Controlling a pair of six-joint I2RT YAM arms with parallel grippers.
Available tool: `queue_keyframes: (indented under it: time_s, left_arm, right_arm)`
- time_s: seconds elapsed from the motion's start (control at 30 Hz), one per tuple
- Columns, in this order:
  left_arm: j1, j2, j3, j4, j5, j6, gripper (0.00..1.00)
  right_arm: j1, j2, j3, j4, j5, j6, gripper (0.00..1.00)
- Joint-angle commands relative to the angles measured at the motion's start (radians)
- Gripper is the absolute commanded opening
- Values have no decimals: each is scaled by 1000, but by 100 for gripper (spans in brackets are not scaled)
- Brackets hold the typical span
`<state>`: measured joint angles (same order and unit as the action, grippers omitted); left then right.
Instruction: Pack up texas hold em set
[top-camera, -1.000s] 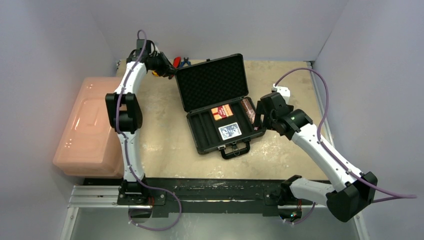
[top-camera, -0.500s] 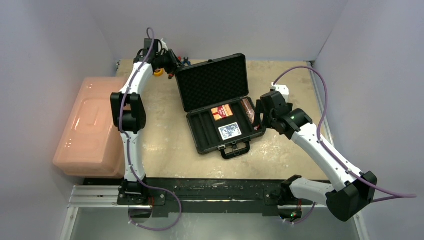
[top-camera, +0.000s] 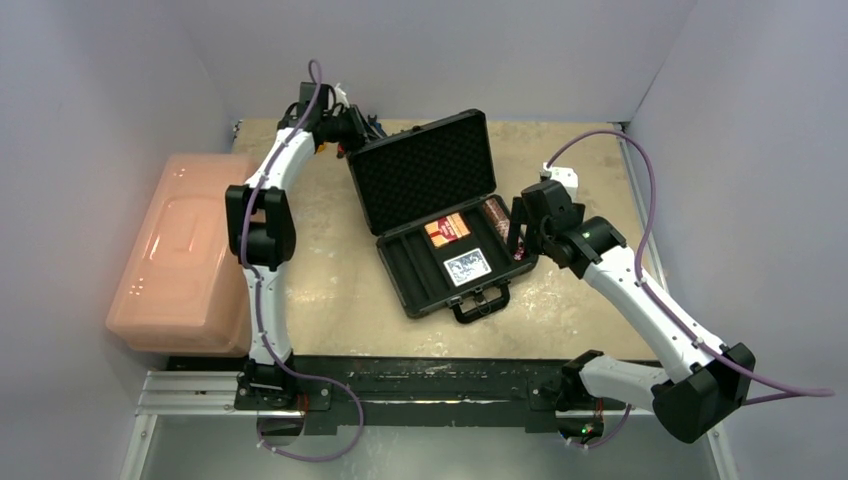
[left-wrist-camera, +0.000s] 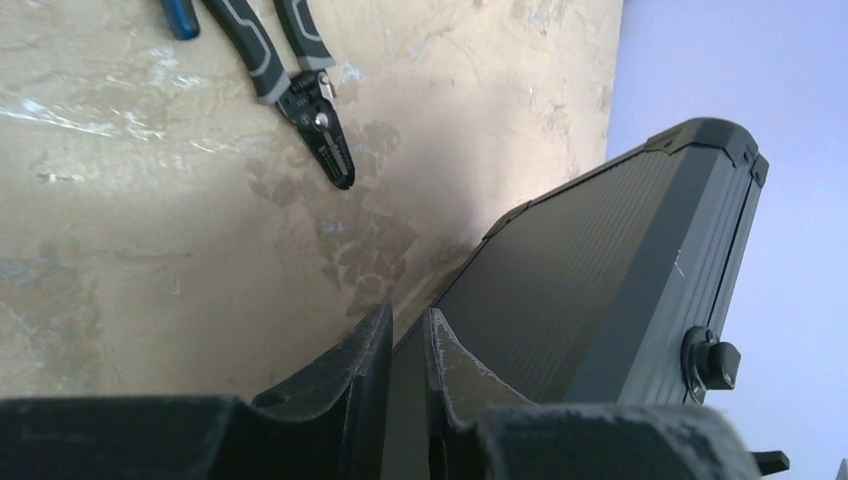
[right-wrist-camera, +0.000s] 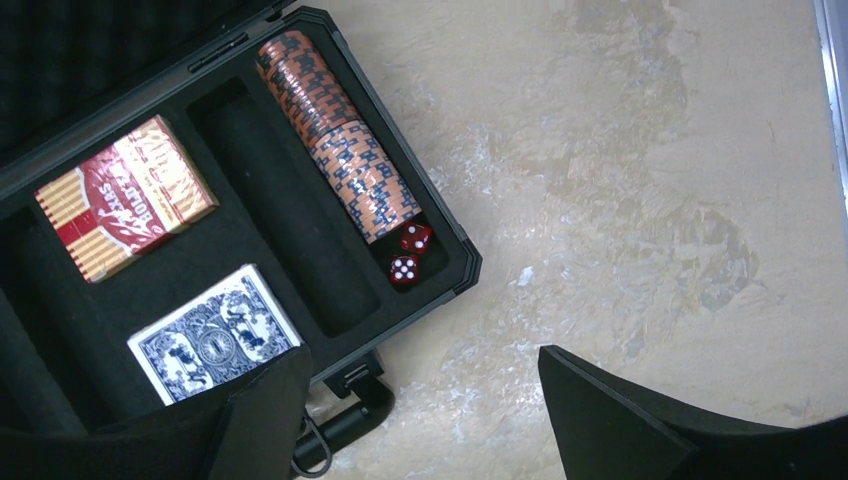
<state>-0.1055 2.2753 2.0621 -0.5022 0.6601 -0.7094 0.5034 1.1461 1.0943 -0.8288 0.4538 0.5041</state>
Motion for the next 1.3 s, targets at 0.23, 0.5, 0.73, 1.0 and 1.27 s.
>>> queue_keyframes:
  time_s: [0.23, 0.5, 0.73, 1.0, 1.27]
  left_arm:
    - [-67, -110, -56, -1, 44, 53, 16]
    - [-81, -152, -76, -19, 40, 81, 16]
    - [-112, -213, -184, 2, 39, 97, 16]
    - [-131, -316, -343, 55, 25, 99, 15]
    - [-150, -393, -444, 65, 18, 109, 15]
  right_arm:
    - [-3, -18, 68, 13, 2, -8, 87]
    - [-3, -43, 72, 8, -2, 3, 86]
    - [-2, -62, 71, 4, -8, 11, 86]
    - [-2, -89, 61, -4, -21, 24, 85]
    - [-3, -117, 52, -11, -22, 42, 85]
